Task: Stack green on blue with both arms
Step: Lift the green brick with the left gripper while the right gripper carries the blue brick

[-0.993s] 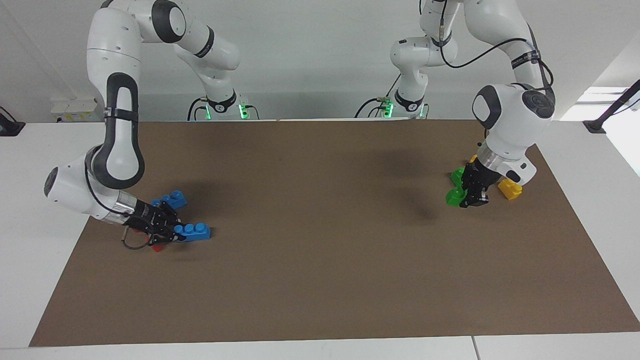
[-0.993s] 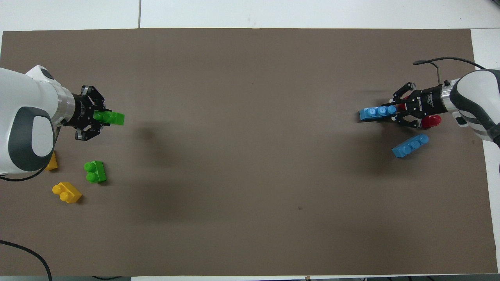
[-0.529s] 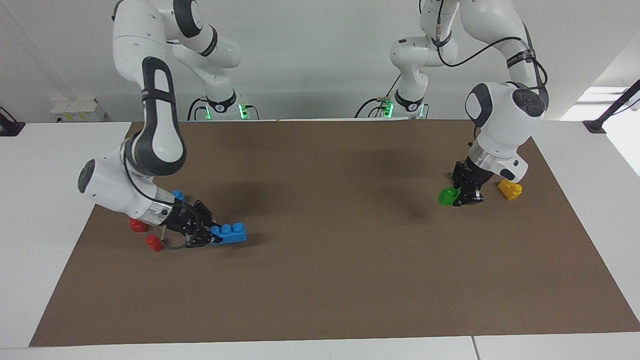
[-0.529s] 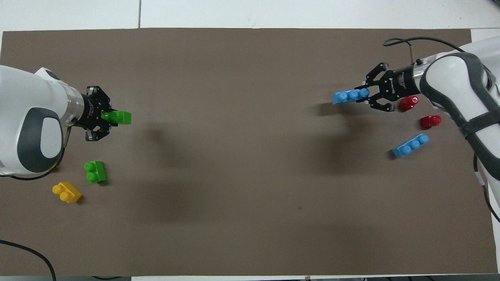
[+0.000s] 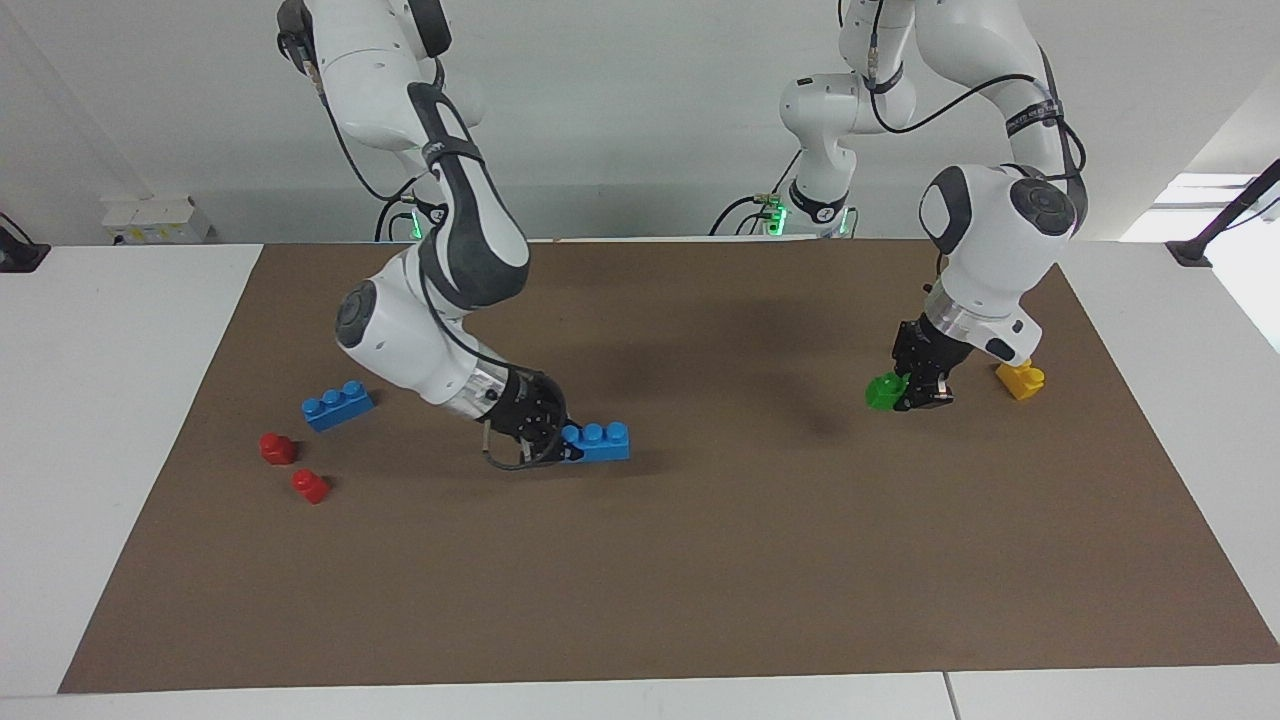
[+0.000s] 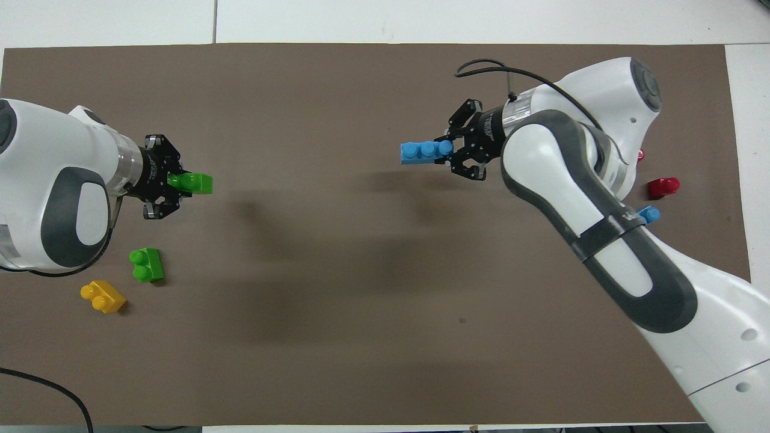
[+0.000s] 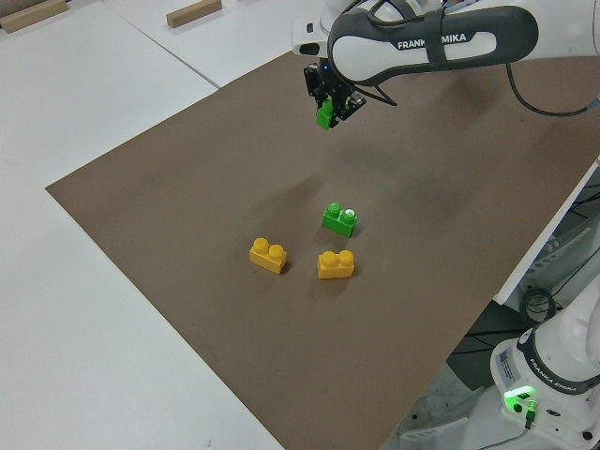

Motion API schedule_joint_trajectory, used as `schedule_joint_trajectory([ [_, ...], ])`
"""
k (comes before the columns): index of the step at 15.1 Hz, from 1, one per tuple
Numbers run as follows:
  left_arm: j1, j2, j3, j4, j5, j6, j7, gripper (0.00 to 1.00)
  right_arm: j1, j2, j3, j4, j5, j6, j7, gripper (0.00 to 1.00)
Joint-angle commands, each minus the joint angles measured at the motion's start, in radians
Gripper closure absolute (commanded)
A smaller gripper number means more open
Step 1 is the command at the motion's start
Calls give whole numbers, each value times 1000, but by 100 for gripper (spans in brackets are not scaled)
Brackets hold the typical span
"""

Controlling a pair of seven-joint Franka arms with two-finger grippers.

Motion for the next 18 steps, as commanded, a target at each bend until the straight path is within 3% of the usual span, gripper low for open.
schedule_joint_trajectory([
  [1,-75,-33,11,-10,-2,-26,-91,100,91,-23,-4,-62,25,116,78,100],
  [5,-174,-41,13,-7,0,-34,-224,100,184,-27,-4,-177,70,309,80,100],
  [10,-248,-48,11,-9,0,-43,-315,100,243,-7,-2,-257,145,445,10,100],
  [18,-362,-33,10,-22,81,6,-478,100,250,7,-2,-266,166,473,-4,100],
])
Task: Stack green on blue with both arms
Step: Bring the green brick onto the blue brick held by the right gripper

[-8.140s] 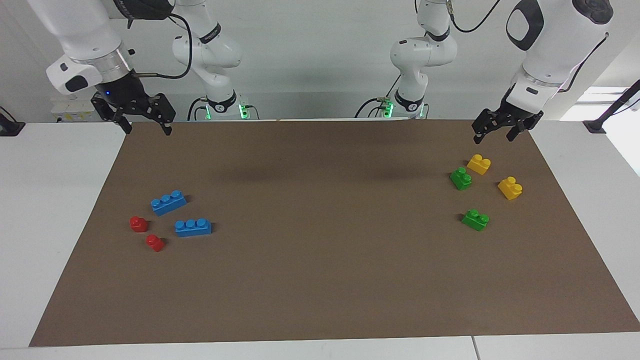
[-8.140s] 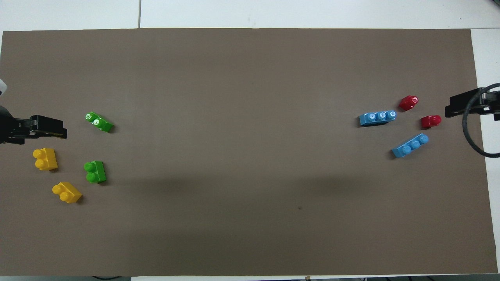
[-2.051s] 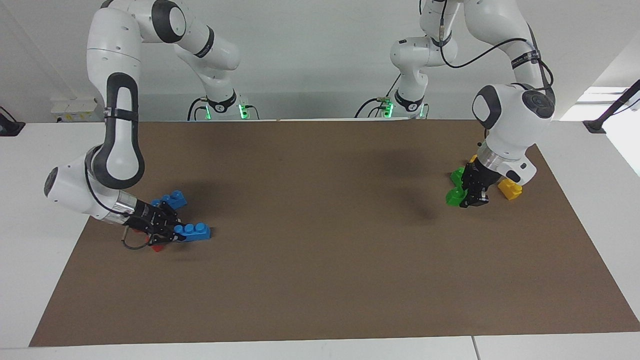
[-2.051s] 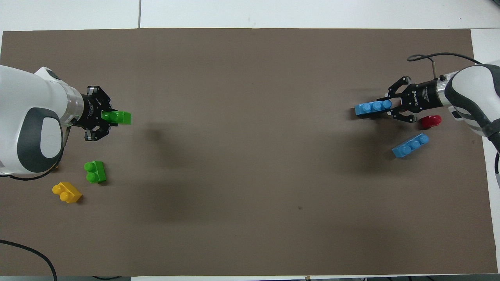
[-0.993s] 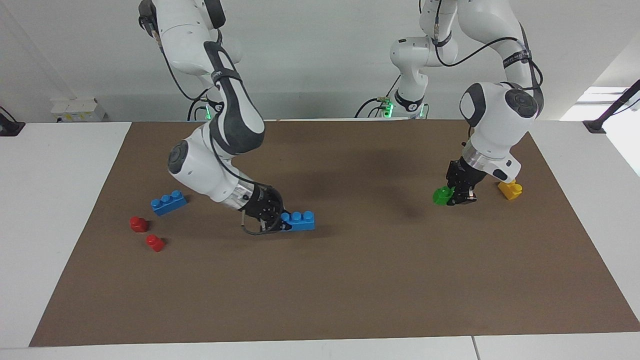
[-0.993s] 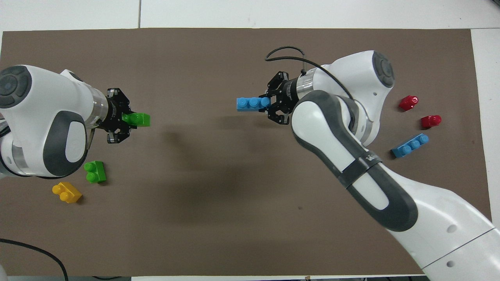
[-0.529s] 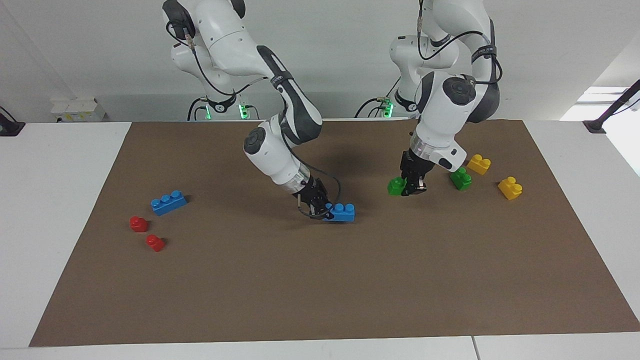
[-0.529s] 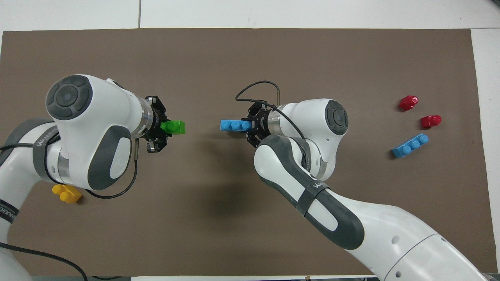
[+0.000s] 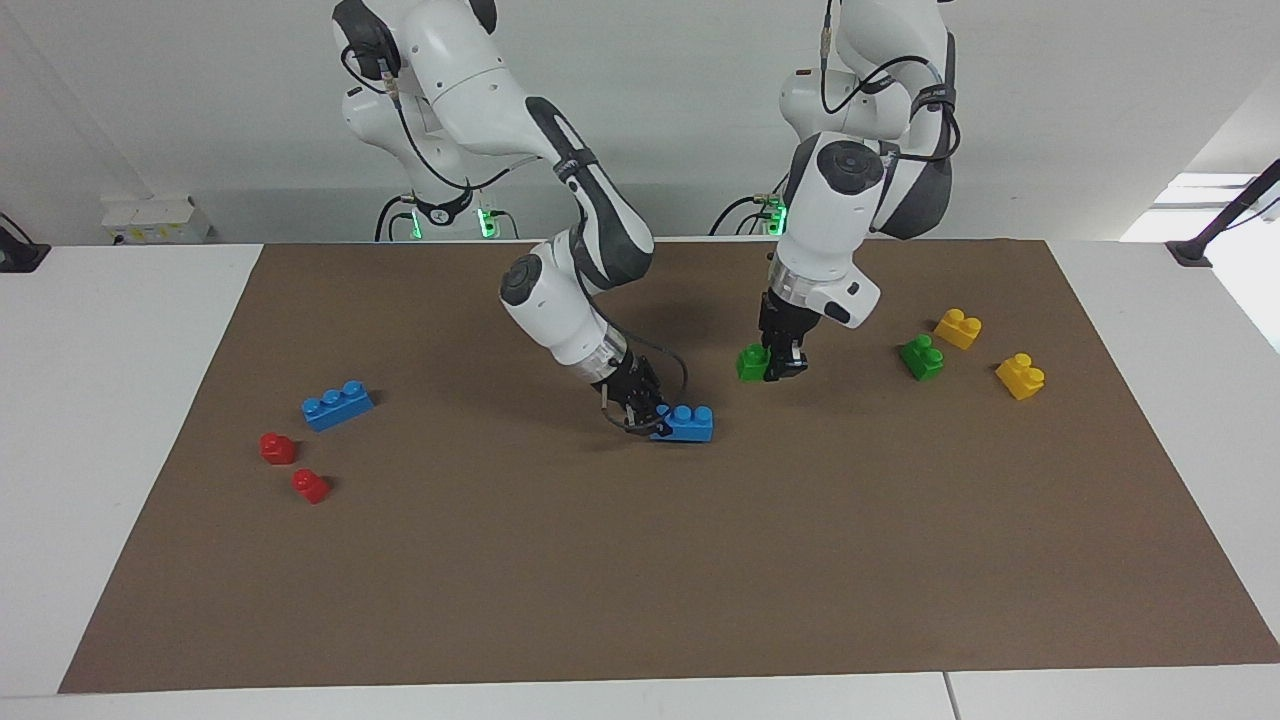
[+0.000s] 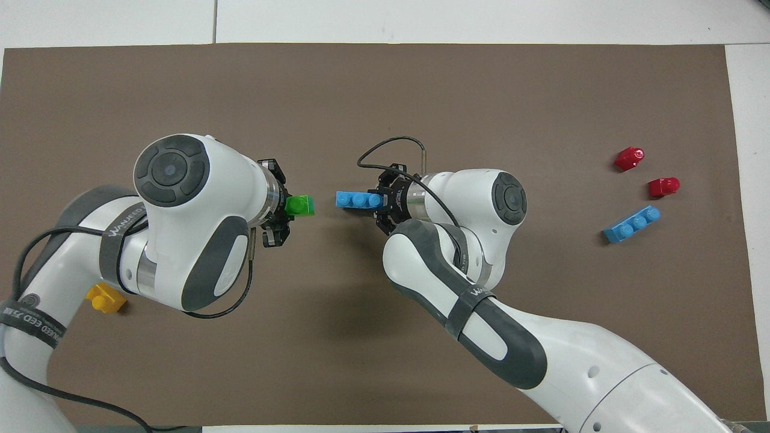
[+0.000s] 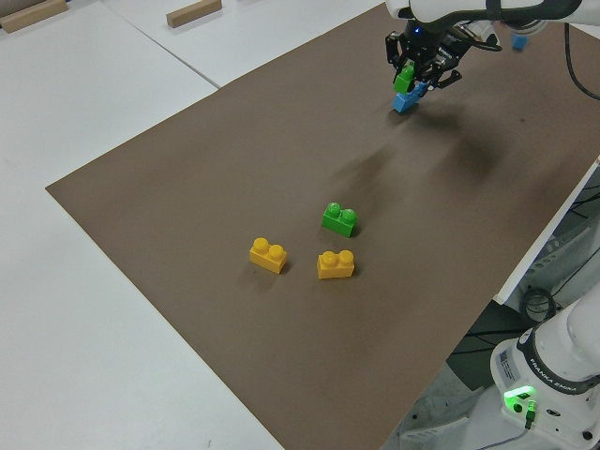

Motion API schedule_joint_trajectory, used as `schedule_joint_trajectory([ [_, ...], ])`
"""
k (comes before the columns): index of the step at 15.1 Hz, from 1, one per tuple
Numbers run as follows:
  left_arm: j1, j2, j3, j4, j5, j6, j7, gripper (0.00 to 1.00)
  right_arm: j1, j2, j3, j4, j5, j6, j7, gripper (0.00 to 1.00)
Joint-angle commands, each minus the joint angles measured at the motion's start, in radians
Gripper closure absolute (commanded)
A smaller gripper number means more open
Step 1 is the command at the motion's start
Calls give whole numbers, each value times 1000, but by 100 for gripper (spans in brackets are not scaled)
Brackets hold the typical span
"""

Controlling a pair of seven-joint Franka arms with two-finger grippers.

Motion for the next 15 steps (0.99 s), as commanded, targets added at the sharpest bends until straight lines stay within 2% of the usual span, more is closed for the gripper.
schedule_joint_trajectory([
  [1,-52,3,13,-21,43,36,-58,100,0,8,1,-16,35,30,-51,100],
  [12,-148,101,13,-28,52,174,-199,100,3,15,2,-16,55,30,-79,100],
  [15,-169,128,13,-21,97,206,-254,100,5,15,2,-16,62,34,-79,100],
])
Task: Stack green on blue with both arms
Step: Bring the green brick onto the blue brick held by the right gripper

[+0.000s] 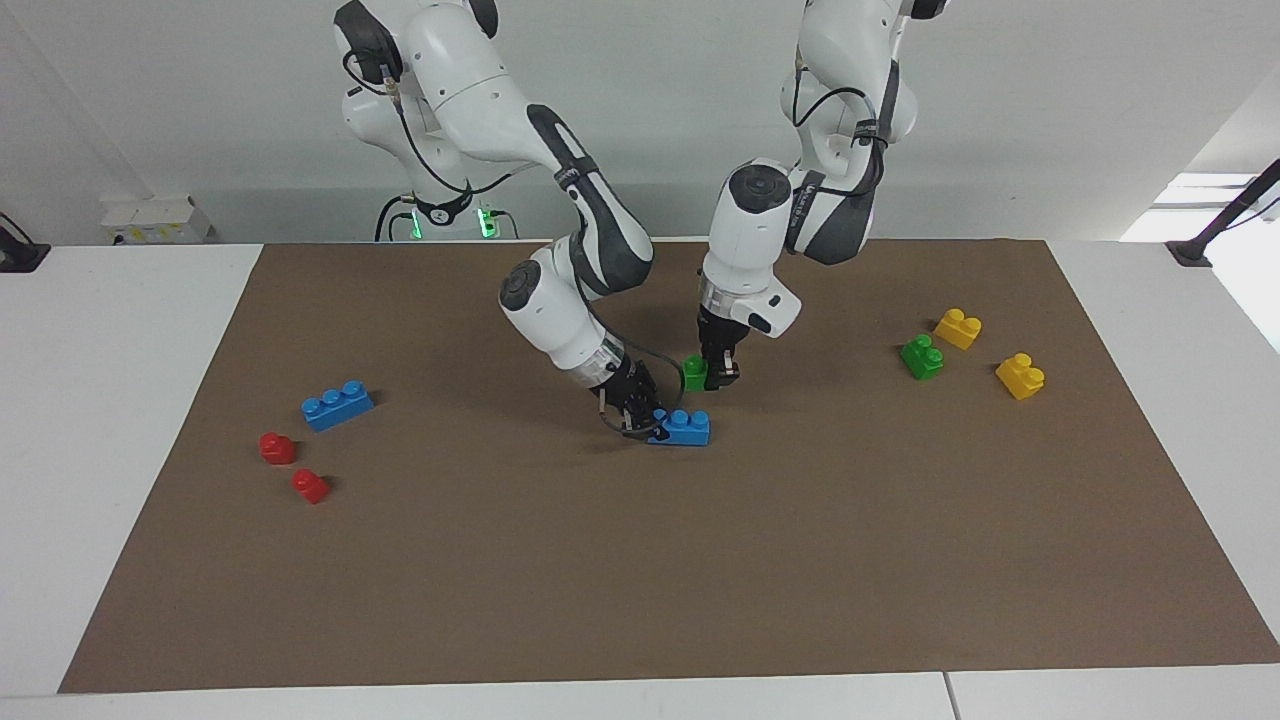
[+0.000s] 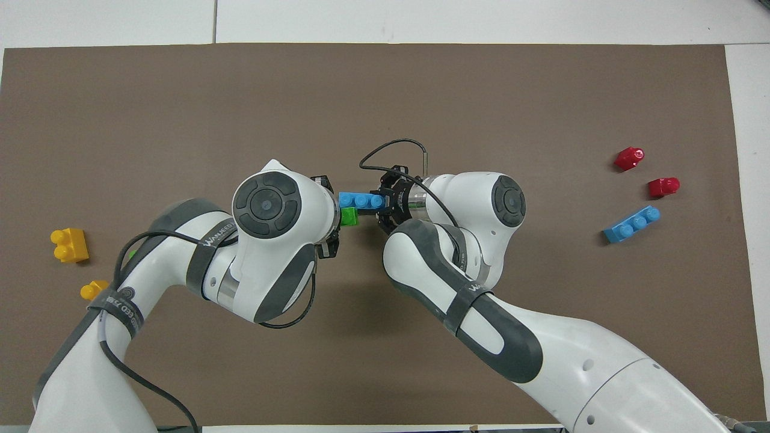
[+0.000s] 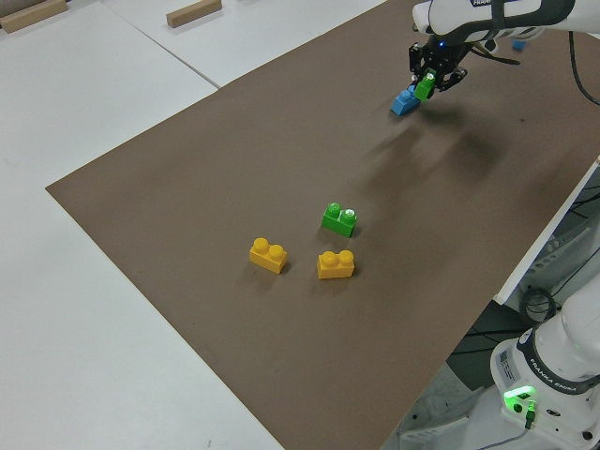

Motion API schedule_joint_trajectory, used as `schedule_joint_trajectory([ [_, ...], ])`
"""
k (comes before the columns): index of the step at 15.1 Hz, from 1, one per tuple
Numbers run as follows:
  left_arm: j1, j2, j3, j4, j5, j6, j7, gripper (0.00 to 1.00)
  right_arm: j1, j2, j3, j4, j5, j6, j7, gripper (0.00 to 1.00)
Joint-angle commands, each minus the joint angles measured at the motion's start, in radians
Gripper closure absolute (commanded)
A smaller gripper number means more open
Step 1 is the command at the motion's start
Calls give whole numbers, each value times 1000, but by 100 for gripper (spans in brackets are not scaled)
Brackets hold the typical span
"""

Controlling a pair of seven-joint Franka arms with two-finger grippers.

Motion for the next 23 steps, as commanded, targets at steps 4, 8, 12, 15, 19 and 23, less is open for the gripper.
schedule_joint_trajectory([
  [4,-32,47,15,14,47,63,-75,100,6,-1,2,-10,45,19,-44,100],
  [8,-32,72,15,25,81,89,-119,100,6,-1,2,-10,45,20,-44,100],
  [12,-32,94,15,36,97,101,-130,100,19,-1,2,-10,45,20,-44,100],
  [15,-30,95,16,81,100,30,-119,100,19,-1,2,-10,45,22,-42,100],
  [19,-2,89,16,123,120,-23,-102,100,19,-1,2,-10,45,22,-44,100],
  [23,-7,89,16,99,121,1,-98,100,19,-1,2,-10,45,22,-42,100],
])
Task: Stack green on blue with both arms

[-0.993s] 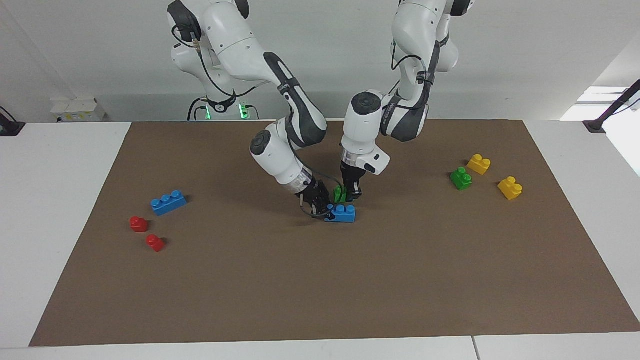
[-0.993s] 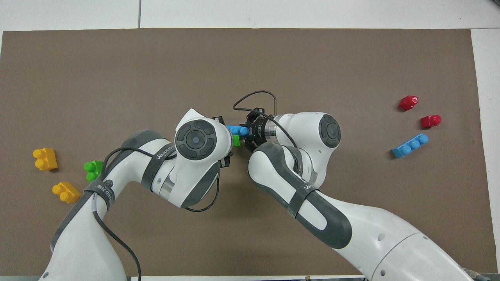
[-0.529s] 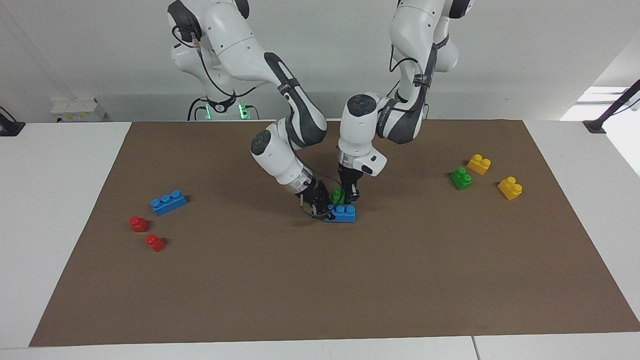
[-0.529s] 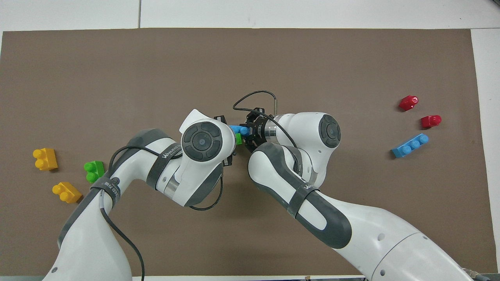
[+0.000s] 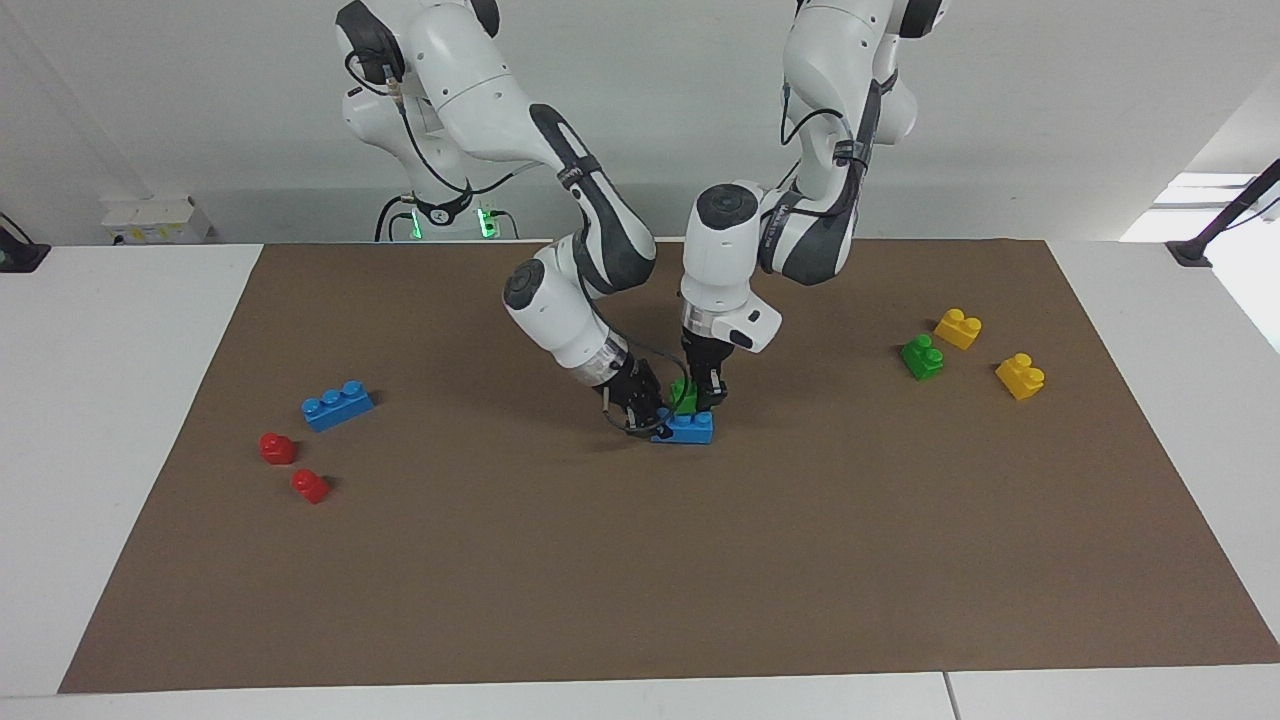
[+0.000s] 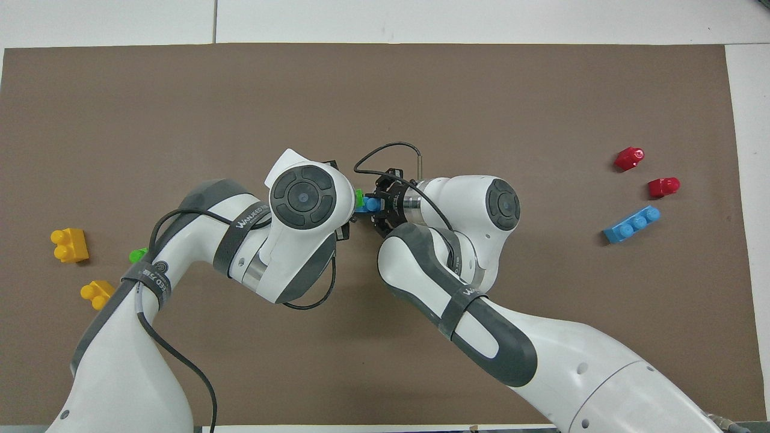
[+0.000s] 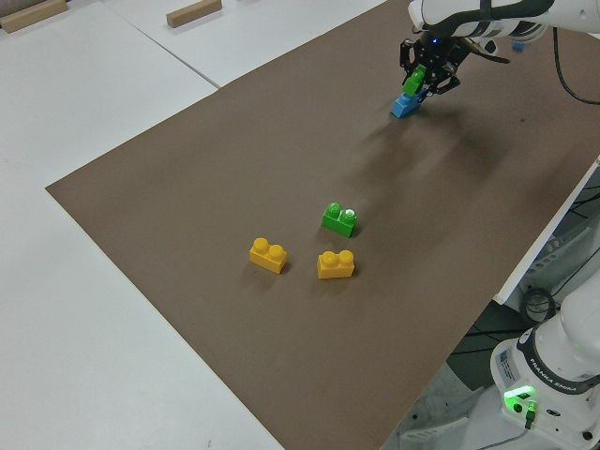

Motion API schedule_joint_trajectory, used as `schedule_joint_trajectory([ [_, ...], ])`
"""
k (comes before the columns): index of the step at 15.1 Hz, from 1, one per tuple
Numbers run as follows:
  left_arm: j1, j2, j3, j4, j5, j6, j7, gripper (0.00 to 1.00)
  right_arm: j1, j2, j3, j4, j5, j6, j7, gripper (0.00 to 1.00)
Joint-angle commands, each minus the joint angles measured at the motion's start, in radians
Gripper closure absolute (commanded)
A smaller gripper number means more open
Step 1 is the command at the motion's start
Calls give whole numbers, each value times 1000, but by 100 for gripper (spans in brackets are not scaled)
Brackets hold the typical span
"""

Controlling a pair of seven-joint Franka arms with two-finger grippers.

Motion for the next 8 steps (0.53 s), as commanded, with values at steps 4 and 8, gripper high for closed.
schedule_joint_trajectory([
  [4,-13,22,-4,-27,22,27,2,100,5,-2,1,-9,37,17,-43,100],
  [8,4,38,-2,-30,40,63,3,100,5,-2,1,-9,37,17,-43,100],
])
